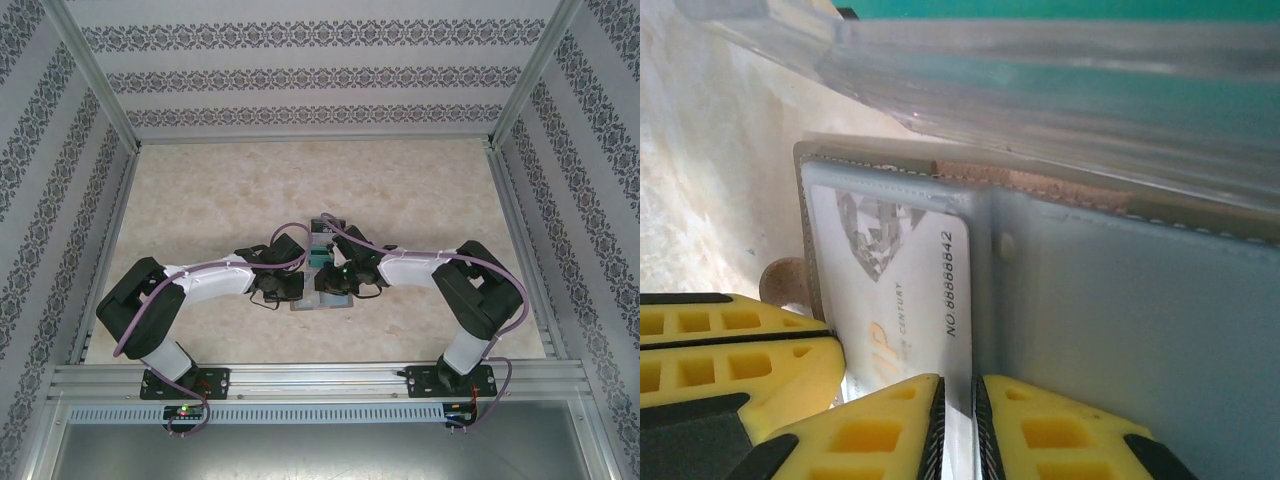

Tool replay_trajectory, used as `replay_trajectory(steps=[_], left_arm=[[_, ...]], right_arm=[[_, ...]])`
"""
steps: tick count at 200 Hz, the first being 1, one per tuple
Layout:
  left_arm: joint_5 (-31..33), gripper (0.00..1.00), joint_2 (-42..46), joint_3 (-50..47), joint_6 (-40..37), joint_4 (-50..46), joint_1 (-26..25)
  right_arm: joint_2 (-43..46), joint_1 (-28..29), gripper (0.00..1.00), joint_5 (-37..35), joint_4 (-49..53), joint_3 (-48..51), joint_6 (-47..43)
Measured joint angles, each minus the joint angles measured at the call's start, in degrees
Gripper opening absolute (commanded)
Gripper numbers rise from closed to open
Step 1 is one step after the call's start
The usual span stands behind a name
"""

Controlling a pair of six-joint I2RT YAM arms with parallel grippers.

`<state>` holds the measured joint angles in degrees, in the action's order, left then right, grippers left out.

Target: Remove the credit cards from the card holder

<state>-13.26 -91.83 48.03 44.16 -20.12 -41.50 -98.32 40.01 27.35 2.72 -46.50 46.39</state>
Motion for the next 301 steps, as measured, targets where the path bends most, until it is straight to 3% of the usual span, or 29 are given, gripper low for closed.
replay_trajectory(steps=[56,86,192,203,222,301], left_arm=[[-0.1,0.06,-0.1,0.0,0.0,0.0,0.0],[-0.2,0.05,-0.1,0.1,0.0,-0.1,0.1],[-0.2,0.05,-0.2,0.3,0.0,-0.2,0.4],[-0.2,0.05,-0.3,0.3,0.0,-0.2,0.4],[-0.2,0.04,-0.4,0.5,0.0,-0.2,0.4],[-0.2,0.02,-0.4,0.5,0.0,-0.2,0.4]], right_arm=[[-0.7,0.1,0.17,0.6,0.0,-0.6,0.0],[-0.7,0.2,0.00,0.4,0.0,-0.6,-0.1],[4.1,-3.3,0.00,0.7,0.0,3.0,-0.1],[4.0,-3.3,0.13,0.7,0.0,3.1,-0.1],[3.8,-3.1,0.18,0.8,-0.3,3.1,0.0],[0.8,-1.9,0.19,0.9,-4.9,2.4,-0.2]])
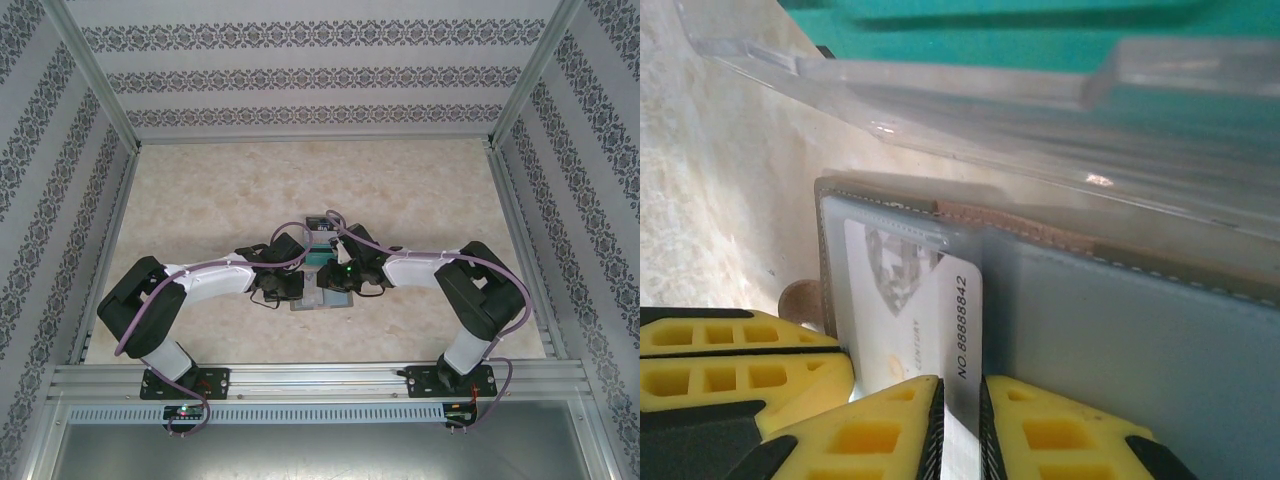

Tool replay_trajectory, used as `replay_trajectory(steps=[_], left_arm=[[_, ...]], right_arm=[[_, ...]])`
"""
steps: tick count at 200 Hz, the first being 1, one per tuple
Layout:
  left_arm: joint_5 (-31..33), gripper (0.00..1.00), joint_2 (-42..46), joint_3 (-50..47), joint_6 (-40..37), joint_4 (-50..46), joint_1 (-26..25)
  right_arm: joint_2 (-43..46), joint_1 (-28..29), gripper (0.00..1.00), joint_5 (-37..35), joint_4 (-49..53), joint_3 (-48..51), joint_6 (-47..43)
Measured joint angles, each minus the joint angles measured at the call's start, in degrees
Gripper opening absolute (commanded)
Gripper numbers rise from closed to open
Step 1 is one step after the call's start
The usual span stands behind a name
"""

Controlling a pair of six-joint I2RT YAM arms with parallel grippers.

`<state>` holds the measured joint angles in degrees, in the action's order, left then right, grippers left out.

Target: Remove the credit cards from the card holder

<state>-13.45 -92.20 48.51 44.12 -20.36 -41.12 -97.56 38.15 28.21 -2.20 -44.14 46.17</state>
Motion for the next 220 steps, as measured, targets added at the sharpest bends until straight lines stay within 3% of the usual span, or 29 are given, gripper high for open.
replay_trajectory(steps=[34,68,121,220], left_arm=[[0.0,0.01,0.0,0.0,0.0,0.0,0.0],[0.0,0.00,0.0,0.0,0.0,0.0,0.0],[0.0,0.00,0.0,0.0,0.0,0.0,0.0],[0.0,0.03,0.1,0.0,-0.1,0.0,0.0]], right_arm=[[0.0,0.1,0.19,0.0,-0.2,0.0,0.1],[0.0,0.8,0.00,-0.5,-0.3,0.0,0.4],[2.1,0.6,0.00,-1.7,0.3,1.2,0.4],[17.5,-4.7,0.00,-3.2,9.2,7.0,-3.6]])
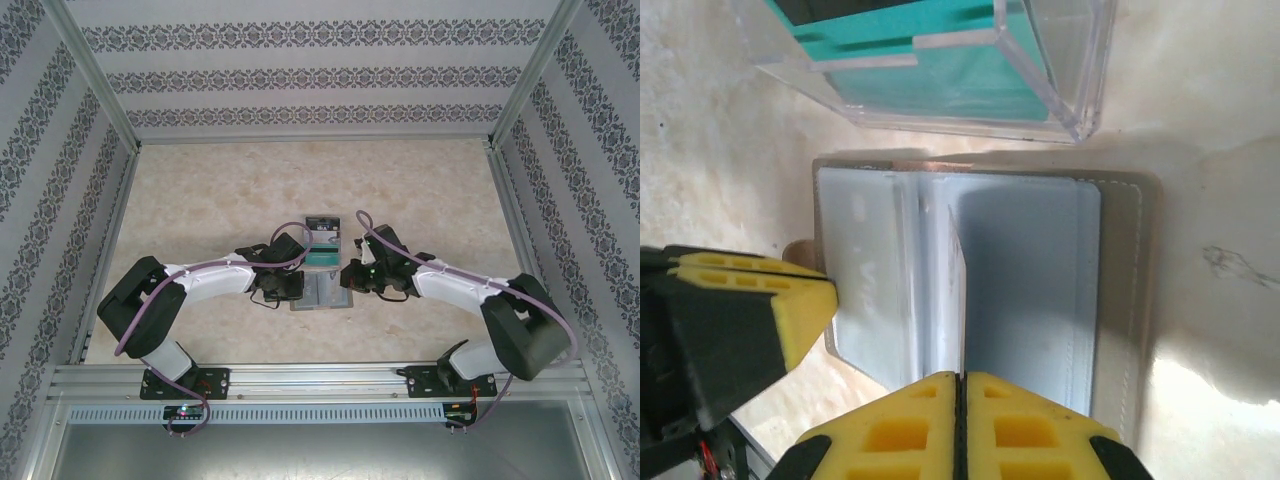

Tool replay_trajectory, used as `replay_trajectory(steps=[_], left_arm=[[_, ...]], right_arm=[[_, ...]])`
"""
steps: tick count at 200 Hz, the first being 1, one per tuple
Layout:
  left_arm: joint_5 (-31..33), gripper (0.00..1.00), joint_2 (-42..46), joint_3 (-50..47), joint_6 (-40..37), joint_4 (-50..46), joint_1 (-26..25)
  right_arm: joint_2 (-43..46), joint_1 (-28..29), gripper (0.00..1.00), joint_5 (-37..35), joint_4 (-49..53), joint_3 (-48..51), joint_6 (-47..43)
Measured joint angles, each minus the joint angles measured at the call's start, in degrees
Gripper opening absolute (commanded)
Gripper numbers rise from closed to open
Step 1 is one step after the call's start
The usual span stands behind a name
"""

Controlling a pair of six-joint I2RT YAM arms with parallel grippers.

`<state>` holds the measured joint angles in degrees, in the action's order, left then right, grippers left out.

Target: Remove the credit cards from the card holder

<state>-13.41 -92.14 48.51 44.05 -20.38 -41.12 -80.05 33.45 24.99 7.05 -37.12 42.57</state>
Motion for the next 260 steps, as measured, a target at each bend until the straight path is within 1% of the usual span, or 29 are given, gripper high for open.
replay_trajectory(steps=[38,49,55,61,83,87,95,99,104,107,115,125,129,154,186,216,260], left_arm=[[0.9,0.09,1.2,0.0,-0.6,-0.6,0.0],[1.3,0.13,2.2,0.1,-0.8,-1.0,0.0],[1.7,0.18,3.0,0.3,-1.0,-1.2,0.0],[1.9,0.23,3.8,0.4,-1.3,-1.3,0.0],[3.0,0.56,7.0,1.2,-2.1,-1.5,0.0],[3.2,0.60,7.5,1.2,-2.4,-1.5,0.1],[3.4,0.75,8.8,1.4,-2.5,-1.5,0.3],[3.5,0.81,9.4,1.4,-2.5,-1.5,0.5],[3.8,0.84,10.2,1.4,-2.9,-1.5,0.7],[3.8,0.89,10.6,1.4,-2.9,-1.5,0.9],[4.6,0.95,12.1,1.4,-3.5,-1.6,1.3],[5.3,0.97,13.4,1.4,-3.7,-1.7,1.7],[5.6,1.00,14.1,1.4,-3.8,-1.9,1.9],[8.3,1.00,17.9,1.3,-4.2,-2.9,2.8],[12.0,1.00,24.0,-0.9,-4.2,-3.7,4.5],[15.2,1.00,28.1,-3.6,-4.0,-5.0,5.3],[18.5,1.00,31.1,-5.7,-2.2,-7.0,6.3]], right_arm=[[4.7,-0.1,0.00,-0.8,9.5,-4.6,-6.2],[5.7,-0.1,0.00,-1.6,12.3,-7.0,-8.8],[6.1,-0.1,0.00,-1.9,13.6,-8.3,-10.3],[6.4,-0.2,0.00,-2.3,15.0,-9.5,-12.0],[6.7,-0.3,0.00,-3.6,19.4,-14.5,-18.6],[6.7,-0.3,0.00,-3.9,20.2,-15.4,-20.3],[6.5,-0.2,0.00,-4.6,22.0,-17.1,-23.1],[6.3,-0.2,0.00,-5.0,22.9,-18.0,-24.8],[6.1,-0.2,0.00,-5.4,23.7,-19.0,-26.9],[6.0,-0.2,0.00,-5.8,24.3,-19.8,-27.9],[5.5,-0.2,0.00,-6.6,25.5,-21.7,-31.6],[4.9,-0.2,0.00,-7.4,26.5,-23.5,-35.2],[4.6,-0.2,0.00,-7.8,26.9,-24.4,-37.0],[2.1,-0.2,0.00,-10.1,28.8,-28.8,-47.4],[-5.3,-0.2,0.00,-12.6,32.8,-38.4,-59.2],[-12.8,0.5,0.00,-15.1,35.7,-46.9,-67.1],[-20.0,3.4,0.00,-19.5,37.4,-51.1,-74.5]])
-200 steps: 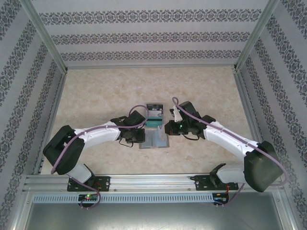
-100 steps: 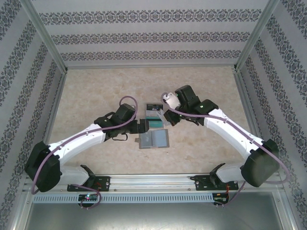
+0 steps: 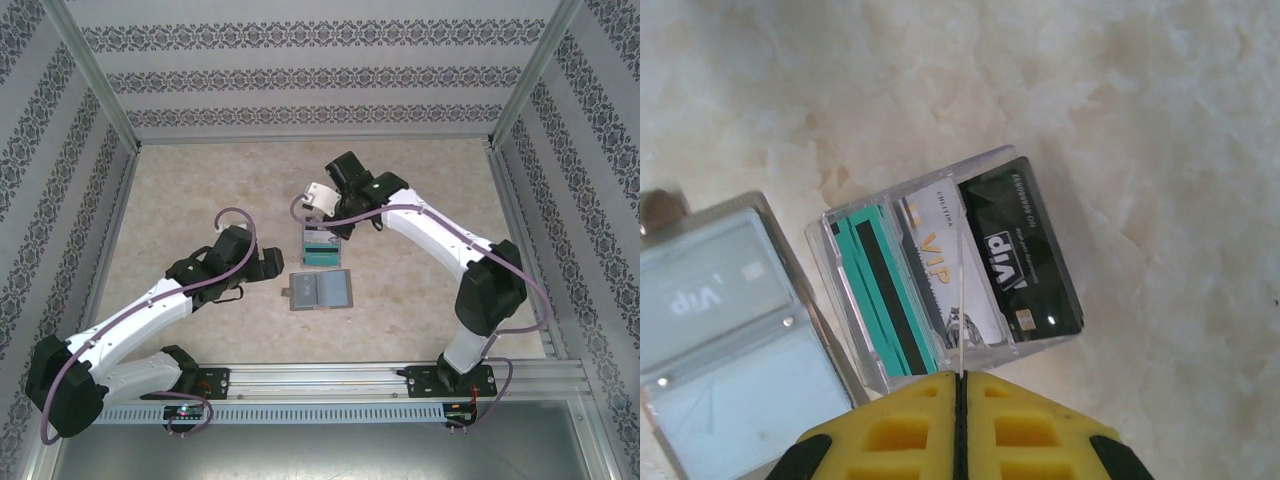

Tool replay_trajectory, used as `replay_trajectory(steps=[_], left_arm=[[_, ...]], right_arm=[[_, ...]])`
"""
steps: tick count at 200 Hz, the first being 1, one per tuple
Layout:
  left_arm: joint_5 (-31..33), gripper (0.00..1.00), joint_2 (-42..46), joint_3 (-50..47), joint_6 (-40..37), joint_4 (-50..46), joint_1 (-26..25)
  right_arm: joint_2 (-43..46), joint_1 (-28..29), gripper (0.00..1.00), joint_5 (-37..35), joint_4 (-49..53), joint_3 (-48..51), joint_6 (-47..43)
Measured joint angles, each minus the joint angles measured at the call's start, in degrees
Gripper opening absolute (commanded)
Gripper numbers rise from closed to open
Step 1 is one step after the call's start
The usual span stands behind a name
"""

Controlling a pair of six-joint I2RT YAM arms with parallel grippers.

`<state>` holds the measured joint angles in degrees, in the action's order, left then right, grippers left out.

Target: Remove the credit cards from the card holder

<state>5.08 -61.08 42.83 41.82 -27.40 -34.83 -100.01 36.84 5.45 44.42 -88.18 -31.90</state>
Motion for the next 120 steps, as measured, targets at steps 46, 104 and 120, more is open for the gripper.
replay_trajectory(steps=[46,104,120], left_arm=[[1.2,1.00,0.9,-0.9,0.9,-0.9,0.2],[1.2,1.00,1.8,-1.0,1.5,-2.0,0.5],[1.2,1.00,2.0,-1.0,1.7,-2.0,0.5]], right_arm=[[-4.9,1.6,0.00,-1.7,0.4,-2.1,-3.1],[-7.2,1.5,0.00,-3.0,0.3,-2.6,-4.3],[-7.4,1.5,0.00,-3.0,0.2,-2.6,-4.3]])
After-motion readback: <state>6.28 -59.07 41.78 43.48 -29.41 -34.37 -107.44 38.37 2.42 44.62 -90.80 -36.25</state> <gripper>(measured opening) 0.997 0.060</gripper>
